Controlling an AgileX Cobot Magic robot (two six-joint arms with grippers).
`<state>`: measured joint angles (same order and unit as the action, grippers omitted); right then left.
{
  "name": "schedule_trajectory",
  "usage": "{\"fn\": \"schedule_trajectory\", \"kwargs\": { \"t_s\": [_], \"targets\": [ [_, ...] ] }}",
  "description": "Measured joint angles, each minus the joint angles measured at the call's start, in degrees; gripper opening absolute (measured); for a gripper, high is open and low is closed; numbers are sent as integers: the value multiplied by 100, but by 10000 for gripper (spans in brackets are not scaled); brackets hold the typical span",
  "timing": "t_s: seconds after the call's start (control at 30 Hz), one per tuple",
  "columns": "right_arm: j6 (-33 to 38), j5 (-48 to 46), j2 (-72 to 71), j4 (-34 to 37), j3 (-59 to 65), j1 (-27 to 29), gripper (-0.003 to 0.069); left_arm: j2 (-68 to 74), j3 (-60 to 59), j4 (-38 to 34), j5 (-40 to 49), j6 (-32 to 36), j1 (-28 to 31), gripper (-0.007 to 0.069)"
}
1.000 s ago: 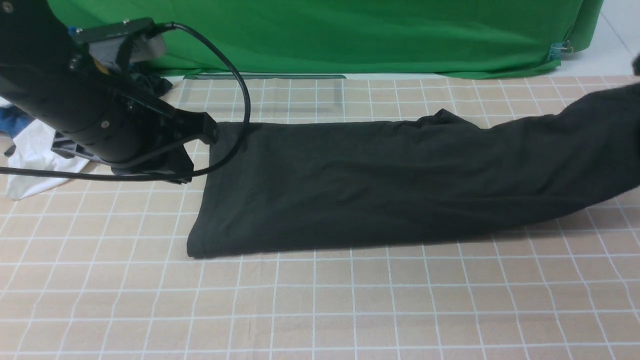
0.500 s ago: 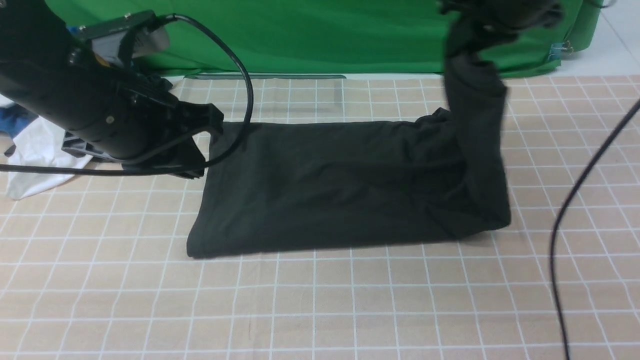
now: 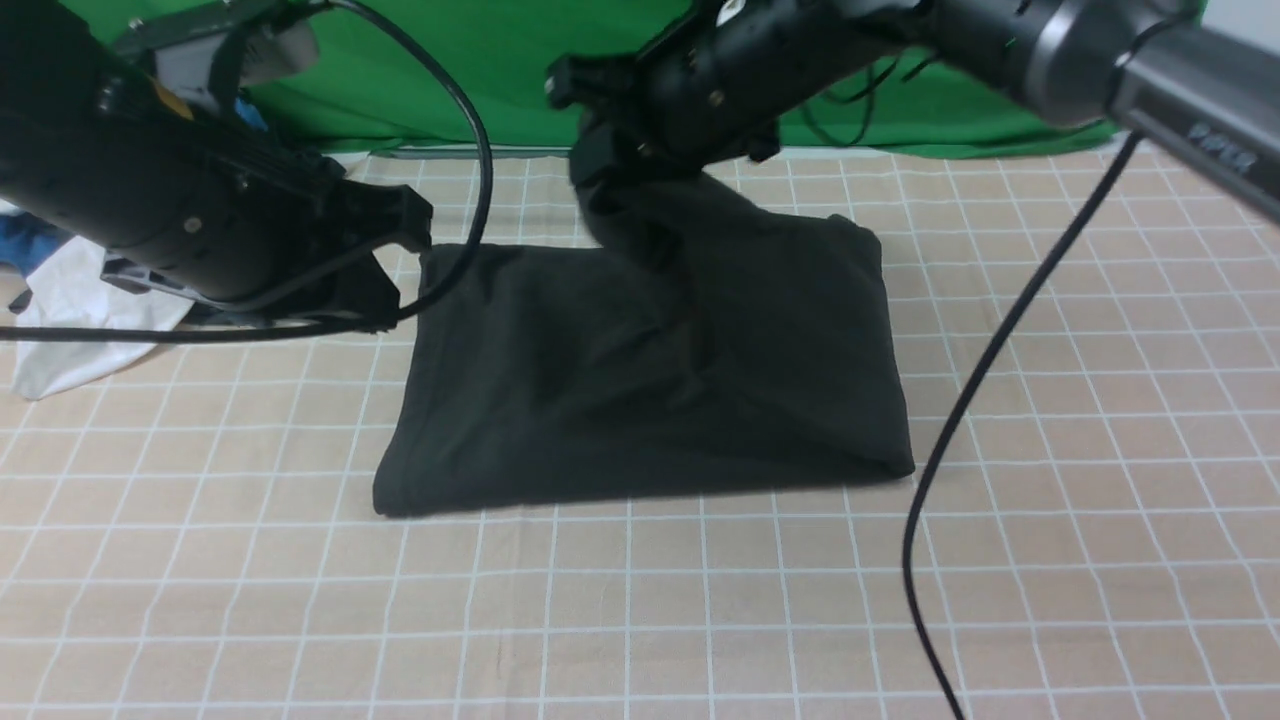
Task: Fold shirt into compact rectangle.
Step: 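Fold the right end of the dark garment over onto its left end with the right gripper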
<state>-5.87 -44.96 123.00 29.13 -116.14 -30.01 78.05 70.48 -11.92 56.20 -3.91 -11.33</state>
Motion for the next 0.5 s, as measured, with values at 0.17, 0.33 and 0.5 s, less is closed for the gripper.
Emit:
{"fn": "schedule_trajectory", "kwargs": {
  "t_s": [0.17, 0.33, 0.5],
  "targets": [
    [-5, 385, 292, 150, 0, -294, 133, -178, 0, 19, 50, 0, 0, 13],
    [-16, 813, 528, 348, 0, -457, 133, -191, 0, 58, 139, 0, 0, 13],
    [-14, 1140, 848, 695, 0, -520, 133, -191, 0, 57, 213, 0, 0, 13]
  ]
}}
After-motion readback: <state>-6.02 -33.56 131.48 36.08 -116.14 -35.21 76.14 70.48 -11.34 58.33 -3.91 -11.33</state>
